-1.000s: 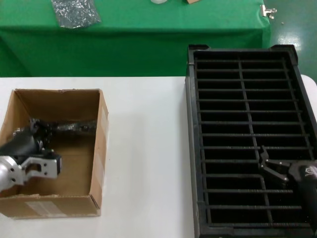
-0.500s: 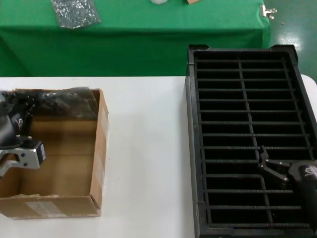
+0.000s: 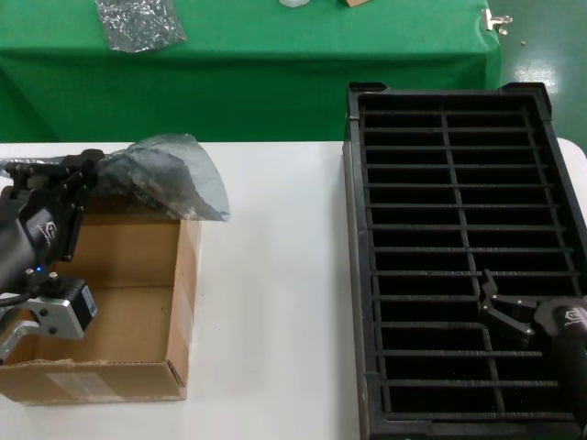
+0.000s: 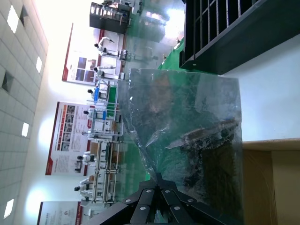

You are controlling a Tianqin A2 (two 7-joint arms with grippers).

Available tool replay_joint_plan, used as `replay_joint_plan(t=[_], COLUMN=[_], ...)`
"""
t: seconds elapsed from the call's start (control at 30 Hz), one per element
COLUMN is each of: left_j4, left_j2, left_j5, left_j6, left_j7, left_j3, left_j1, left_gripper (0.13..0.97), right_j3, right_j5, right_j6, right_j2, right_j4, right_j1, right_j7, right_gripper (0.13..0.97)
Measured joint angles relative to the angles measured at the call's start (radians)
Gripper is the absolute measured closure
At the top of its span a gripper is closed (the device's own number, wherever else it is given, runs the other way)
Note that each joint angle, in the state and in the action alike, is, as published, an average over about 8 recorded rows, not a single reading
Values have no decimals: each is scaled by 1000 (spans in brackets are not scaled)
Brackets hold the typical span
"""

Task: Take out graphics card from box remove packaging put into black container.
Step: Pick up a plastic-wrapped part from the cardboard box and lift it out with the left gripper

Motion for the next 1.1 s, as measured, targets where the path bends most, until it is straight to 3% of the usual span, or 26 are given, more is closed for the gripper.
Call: replay_joint_plan(t=[0.5, 0.8, 1.1], left_j4=[-9, -8, -35], left_j2=[9, 66, 125], left_j5=[-8, 8, 40], left_j6=[1, 20, 36], left_j7=[-2, -27, -27], left_j3=[4, 28, 84], left_j1=[7, 4, 17], left_gripper=[958, 958, 958], right_j3=[0, 0, 0], right_j5=[0, 0, 0], right_j6=[0, 0, 0], right_j2=[0, 0, 0], right_j4=[0, 0, 0], right_j1=[0, 0, 0], right_j7=[0, 0, 0], right_gripper=[129, 129, 129])
